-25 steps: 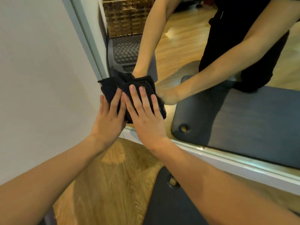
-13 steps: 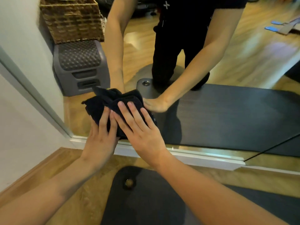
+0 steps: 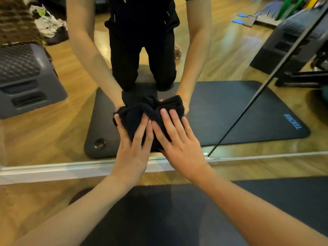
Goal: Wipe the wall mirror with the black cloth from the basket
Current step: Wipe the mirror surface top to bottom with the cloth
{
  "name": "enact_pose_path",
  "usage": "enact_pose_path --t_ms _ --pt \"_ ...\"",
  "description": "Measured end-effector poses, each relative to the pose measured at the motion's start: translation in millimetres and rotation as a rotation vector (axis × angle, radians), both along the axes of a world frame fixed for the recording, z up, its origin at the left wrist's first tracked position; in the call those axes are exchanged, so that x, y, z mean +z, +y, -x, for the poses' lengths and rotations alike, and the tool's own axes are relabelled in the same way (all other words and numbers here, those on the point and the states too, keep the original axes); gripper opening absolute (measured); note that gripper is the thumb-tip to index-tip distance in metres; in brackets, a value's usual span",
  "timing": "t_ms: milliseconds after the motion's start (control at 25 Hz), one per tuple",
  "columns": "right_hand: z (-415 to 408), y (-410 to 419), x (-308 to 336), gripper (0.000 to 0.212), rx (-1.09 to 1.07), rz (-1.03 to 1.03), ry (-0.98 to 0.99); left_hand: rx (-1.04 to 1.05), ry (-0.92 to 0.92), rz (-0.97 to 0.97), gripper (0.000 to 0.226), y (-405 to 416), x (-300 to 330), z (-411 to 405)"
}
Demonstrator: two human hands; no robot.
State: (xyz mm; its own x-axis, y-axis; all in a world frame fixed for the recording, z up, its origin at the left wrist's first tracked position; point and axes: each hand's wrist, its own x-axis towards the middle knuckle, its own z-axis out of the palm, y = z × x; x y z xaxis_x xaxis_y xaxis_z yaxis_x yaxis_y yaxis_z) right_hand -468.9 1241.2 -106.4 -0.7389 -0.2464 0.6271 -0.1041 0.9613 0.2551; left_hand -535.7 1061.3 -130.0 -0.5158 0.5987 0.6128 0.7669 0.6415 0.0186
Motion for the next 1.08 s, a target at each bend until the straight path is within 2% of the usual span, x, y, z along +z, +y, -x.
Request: enact_pose_path --t_ms 200,360,480,600,880,1080 --pt "-44.2 97.2 -5.8 0.082 -0.131 0.019 0.006 -0.105 0.036 0.001 0.058 103.8 17.0 -36.3" --pt "-56.9 140.0 -12.7 0.081 -0.128 0.037 0.008 -0.076 0.049 0.044 0.057 147.9 10.0 -48.1" --pt "-56.4 148.2 -31.0 0.083 -0.120 0.063 0.014 -0.094 0.011 0.108 0.055 154.1 -7.0 -47.5" --pt "-56.1 151.4 -54.4 0.085 -0.122 0.072 0.019 -0.072 0.108 0.088 0.055 154.6 -29.0 -49.1" --pt "-54.6 138.1 -127.9 0.088 -0.151 0.185 0.007 -0.047 0.197 0.071 0.059 148.2 -93.2 -49.6" --pt "-45.7 105.9 -144.5 0.103 -0.203 0.263 0.025 -0.093 0.274 0.126 0.058 121.4 -101.8 -38.6"
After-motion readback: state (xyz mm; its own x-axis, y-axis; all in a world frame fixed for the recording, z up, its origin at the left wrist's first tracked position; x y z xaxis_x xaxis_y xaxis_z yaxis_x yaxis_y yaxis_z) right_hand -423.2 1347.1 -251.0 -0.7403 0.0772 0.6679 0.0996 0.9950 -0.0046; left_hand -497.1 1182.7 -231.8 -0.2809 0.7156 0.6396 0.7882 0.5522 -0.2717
